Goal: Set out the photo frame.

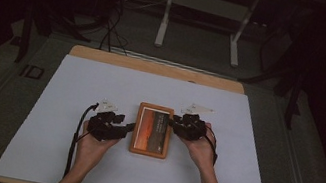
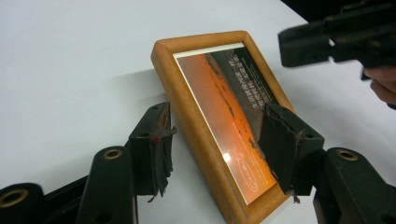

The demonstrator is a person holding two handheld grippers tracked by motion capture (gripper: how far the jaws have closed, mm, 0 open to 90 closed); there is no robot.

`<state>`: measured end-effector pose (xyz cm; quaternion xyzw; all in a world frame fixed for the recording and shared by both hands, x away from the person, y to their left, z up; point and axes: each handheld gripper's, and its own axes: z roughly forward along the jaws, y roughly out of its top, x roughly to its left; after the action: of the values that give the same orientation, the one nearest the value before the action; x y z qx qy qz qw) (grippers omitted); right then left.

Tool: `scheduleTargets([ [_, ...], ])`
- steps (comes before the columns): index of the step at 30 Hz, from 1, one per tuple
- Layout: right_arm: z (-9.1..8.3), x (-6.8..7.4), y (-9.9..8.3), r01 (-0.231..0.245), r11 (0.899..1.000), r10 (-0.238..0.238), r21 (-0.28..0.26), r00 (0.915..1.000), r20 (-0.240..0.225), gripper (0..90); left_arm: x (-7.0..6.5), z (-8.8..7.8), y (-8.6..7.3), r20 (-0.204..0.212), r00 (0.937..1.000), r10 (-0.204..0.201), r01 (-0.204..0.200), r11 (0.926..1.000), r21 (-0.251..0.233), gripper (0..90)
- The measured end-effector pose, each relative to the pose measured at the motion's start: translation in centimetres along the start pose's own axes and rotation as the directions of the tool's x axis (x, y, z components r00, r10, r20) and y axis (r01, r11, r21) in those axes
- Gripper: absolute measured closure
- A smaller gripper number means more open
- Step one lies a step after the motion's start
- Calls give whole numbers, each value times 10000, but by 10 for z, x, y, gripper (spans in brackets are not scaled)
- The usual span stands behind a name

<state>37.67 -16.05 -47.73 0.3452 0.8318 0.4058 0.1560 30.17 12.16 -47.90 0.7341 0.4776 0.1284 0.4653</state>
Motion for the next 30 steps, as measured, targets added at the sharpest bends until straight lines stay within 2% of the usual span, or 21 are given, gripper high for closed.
scheduleTargets([
  [3, 4, -2, 2, -69, 9999, 71, -133, 9999, 117, 824, 0, -2, -1, -119, 9999, 85, -85, 10000, -50, 455],
  [4, 9, -4, 5, -48, 9995, 58, -302, 9994, 337, 898, -1, -2, -1, -255, 9996, 128, -130, 9999, -95, 456],
  [8, 14, -5, 7, 153, 9993, -136, -355, 9987, 489, 900, -4, -2, -2, -556, 9976, 401, -407, 9991, -91, 456],
  [17, 29, -3, 12, 134, 9997, -123, -217, 9987, 486, 900, -2, -2, -5, -425, 9988, 259, -262, 9996, -71, 467],
  [20, 34, -2, 11, 237, 9997, -232, -67, 9976, 646, 900, -1, -2, -4, -429, 9987, 269, -272, 9996, -62, 465],
  [26, 36, -4, 8, 102, 9999, -97, -84, 9981, 615, 900, -1, -1, -4, -454, 9986, 254, -255, 9997, -6, 460],
  [30, 36, -4, 9, 200, 9998, -199, -10, 9979, 619, 900, -1, -1, -5, -461, 9987, 222, -222, 9998, 9, 459],
])
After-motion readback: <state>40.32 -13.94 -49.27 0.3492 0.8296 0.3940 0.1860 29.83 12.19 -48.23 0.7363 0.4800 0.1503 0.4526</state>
